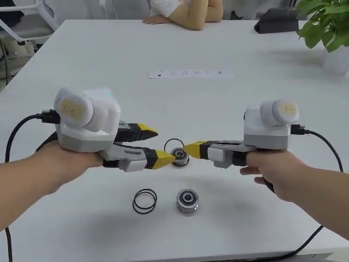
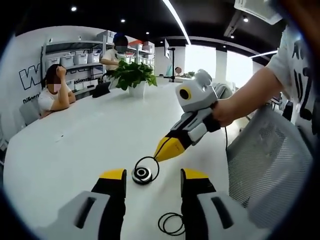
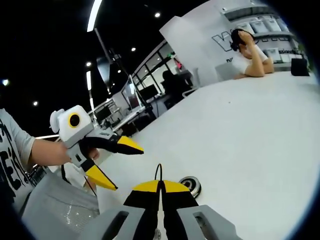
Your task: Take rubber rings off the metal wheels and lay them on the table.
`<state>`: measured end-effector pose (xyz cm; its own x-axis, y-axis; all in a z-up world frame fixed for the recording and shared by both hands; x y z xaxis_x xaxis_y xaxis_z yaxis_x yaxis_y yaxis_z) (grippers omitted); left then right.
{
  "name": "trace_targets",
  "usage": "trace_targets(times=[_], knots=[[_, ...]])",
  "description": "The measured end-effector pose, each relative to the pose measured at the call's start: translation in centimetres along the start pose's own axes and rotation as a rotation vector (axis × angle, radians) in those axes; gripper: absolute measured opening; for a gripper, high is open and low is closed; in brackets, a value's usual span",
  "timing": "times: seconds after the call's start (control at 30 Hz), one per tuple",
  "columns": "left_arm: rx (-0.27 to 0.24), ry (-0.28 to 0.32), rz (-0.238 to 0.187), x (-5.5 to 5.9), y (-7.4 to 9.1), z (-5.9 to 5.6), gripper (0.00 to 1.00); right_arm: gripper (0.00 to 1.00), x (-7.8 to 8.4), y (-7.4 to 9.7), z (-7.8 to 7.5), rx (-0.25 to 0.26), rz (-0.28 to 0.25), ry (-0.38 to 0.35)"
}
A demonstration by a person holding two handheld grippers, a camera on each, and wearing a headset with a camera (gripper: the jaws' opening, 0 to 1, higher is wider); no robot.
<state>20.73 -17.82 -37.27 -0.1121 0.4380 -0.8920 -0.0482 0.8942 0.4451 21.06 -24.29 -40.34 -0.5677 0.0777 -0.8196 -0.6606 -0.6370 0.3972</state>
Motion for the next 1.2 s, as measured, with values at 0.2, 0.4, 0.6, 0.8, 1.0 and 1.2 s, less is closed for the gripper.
trace_targets(times=[0.2, 0.4, 0.6, 0.8, 1.0, 1.2], knots=[[-0.006, 0.01, -0.018, 0.1, 1.6, -1.0, 0.48, 0.0, 0.1, 0.4, 1.1, -0.017, 0.008, 0.012], [-0.01, 0.023, -0.013, 1.0, 3.0, -2.0, 0.57, 0.0, 0.6, 0.5, 2.2, -0.034, 0.024, 0.033], [-0.023, 0.039, -0.018, 1.5, 4.3, -2.8, 0.64, 0.0, 1.1, 0.5, 3.3, -0.062, 0.049, 0.047], [-0.031, 0.05, -0.02, 2.0, 5.2, -3.7, 0.68, 0.0, 1.8, 0.2, 4.5, -0.094, 0.078, 0.071], [-0.041, 0.053, -0.006, 2.7, 5.9, -4.3, 0.73, 0.0, 2.9, -0.3, 5.2, -0.121, 0.116, 0.077], [-0.053, 0.055, 0.014, 3.5, 6.6, -4.5, 0.76, 0.0, 4.1, -0.8, 5.9, -0.14, 0.164, 0.079]])
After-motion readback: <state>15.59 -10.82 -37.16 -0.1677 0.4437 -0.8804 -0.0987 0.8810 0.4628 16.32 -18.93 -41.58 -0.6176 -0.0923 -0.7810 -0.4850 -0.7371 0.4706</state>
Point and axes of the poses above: the centre of the closed fingertips' face, and the gripper's own axes: y roughly backward along the fingers, z roughly to its left, x roughly out of its underside, the point moved 2 cm from there along y, roughly backward along the fingers, and after that the axes turned 10 degrees about x, right-handed, at the moved point
